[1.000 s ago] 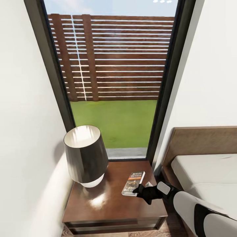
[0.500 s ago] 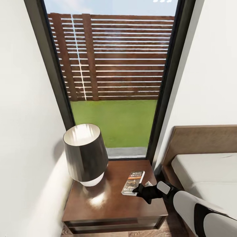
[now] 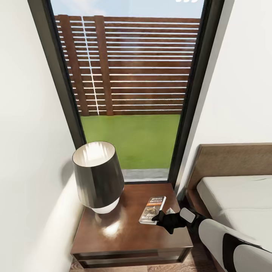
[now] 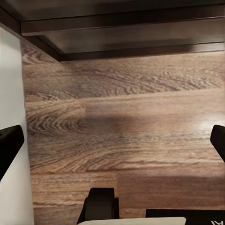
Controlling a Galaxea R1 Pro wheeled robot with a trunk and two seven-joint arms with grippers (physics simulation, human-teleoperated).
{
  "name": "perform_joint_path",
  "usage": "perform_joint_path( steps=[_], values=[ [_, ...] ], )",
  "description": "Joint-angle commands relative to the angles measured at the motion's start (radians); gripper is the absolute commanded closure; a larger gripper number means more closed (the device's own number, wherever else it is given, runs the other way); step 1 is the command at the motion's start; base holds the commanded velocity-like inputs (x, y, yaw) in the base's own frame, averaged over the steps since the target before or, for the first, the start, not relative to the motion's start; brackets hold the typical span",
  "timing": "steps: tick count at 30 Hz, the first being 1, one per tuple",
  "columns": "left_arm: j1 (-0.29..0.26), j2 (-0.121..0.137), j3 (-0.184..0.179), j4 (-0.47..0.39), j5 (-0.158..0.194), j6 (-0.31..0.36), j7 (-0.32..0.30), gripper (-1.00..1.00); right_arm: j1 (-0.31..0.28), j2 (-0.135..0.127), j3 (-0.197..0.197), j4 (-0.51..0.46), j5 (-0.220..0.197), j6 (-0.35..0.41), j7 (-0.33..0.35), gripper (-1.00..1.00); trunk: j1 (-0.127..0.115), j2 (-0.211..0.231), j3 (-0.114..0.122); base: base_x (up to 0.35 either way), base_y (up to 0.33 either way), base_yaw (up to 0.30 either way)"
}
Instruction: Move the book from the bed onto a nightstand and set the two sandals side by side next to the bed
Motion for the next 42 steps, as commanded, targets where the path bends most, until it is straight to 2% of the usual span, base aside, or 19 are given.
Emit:
perform_joint_path(
  steps=[1,3,13,29,38,42],
  values=[
    [-0.001,0.000,-0.009,0.001,0.008,-0.004,0.005,-1.00,0.000,0.000,-0.004,0.001,0.010,0.002,0.005,1.00,0.000,0.000,-0.001,0.000,0.000,0.000],
    [-0.001,0.000,-0.009,0.000,0.008,-0.004,0.005,-1.00,0.000,0.000,-0.004,0.000,0.010,0.003,0.004,1.00,0.000,0.000,-0.001,0.000,0.000,0.000],
    [-0.001,0.000,-0.009,0.000,0.008,-0.004,0.005,-1.00,-0.001,0.000,-0.004,0.000,0.010,0.003,0.003,1.00,0.038,-0.070,-0.032,0.000,0.000,0.000],
    [-0.001,0.000,-0.009,0.000,0.008,-0.004,0.005,-1.00,-0.001,0.000,-0.004,0.000,0.012,0.003,0.002,1.00,0.038,-0.070,-0.032,0.000,0.000,0.000],
    [-0.001,0.000,-0.010,0.000,0.008,-0.004,0.005,-1.00,-0.001,0.000,-0.004,0.000,0.012,0.003,0.002,1.00,0.073,-0.133,-0.060,0.000,0.000,0.000],
    [-0.001,0.000,-0.010,0.000,0.008,-0.004,0.005,-1.00,-0.001,0.000,-0.004,0.000,0.012,0.003,0.002,1.00,0.073,-0.133,-0.060,0.000,0.000,0.000]
  ],
)
